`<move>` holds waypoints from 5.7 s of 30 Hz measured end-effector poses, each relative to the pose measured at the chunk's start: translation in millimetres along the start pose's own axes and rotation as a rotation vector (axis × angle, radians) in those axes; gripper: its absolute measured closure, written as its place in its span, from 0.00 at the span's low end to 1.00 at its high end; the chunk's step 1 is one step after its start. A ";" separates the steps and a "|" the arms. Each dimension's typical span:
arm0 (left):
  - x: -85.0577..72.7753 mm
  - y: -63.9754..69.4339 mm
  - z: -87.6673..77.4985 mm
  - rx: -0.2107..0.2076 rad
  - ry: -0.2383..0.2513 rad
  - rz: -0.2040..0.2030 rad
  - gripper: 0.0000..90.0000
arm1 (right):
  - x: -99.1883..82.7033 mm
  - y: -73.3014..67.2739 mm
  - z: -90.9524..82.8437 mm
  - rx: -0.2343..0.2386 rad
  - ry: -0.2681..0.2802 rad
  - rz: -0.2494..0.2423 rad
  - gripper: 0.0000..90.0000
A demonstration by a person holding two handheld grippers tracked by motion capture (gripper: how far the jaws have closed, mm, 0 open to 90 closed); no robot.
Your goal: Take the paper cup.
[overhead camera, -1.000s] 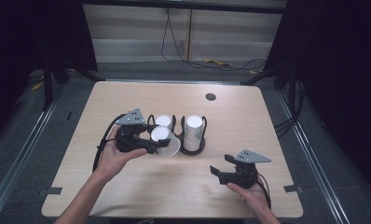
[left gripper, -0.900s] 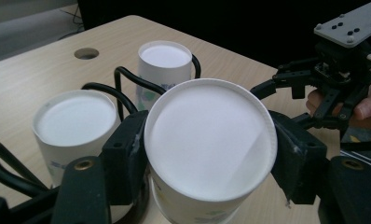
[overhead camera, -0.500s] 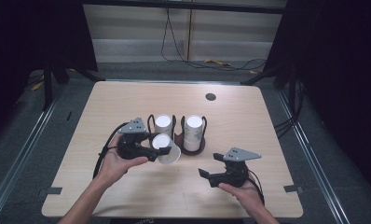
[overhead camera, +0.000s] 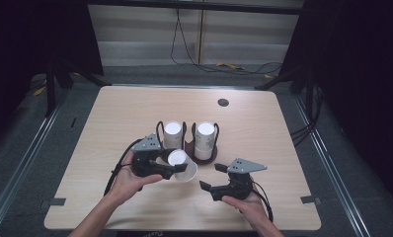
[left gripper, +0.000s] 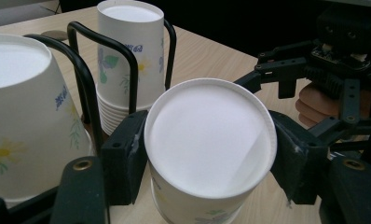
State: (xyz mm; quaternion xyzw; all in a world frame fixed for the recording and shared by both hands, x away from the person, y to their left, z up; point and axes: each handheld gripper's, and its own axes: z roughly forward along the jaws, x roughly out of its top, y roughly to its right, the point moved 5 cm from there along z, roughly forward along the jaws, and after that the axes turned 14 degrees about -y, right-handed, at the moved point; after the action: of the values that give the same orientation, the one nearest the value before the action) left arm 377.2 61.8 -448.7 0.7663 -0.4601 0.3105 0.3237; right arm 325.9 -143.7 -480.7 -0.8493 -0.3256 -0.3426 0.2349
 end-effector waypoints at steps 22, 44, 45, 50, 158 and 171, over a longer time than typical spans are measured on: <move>1.2 15.2 2.8 -0.116 0.004 0.000 0.39 | 4.1 -9.7 5.6 0.126 0.027 -0.066 0.16; 1.1 37.2 15.1 -0.182 -0.029 0.056 0.40 | 1.3 -19.9 13.8 0.245 0.030 -0.084 0.19; 1.1 37.2 15.1 -0.182 -0.029 0.056 0.40 | 1.3 -19.9 13.8 0.245 0.030 -0.084 0.19; 3.9 39.5 13.0 -0.191 -0.013 0.056 0.40 | 0.1 -20.9 15.5 0.253 0.029 -0.093 0.19; -19.6 19.7 7.3 -0.081 -0.224 0.112 0.23 | 19.4 -6.1 13.2 0.060 -0.431 -0.374 0.30; -24.1 22.3 14.7 -0.099 -0.292 0.153 0.27 | 17.8 -10.4 22.3 0.048 -0.491 -0.432 0.30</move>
State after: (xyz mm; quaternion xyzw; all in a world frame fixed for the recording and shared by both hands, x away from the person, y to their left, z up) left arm 350.4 54.2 -471.5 0.7490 -0.5740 0.1966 0.2661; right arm 337.9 -115.8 -480.4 -0.8120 -0.5534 -0.1616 0.0909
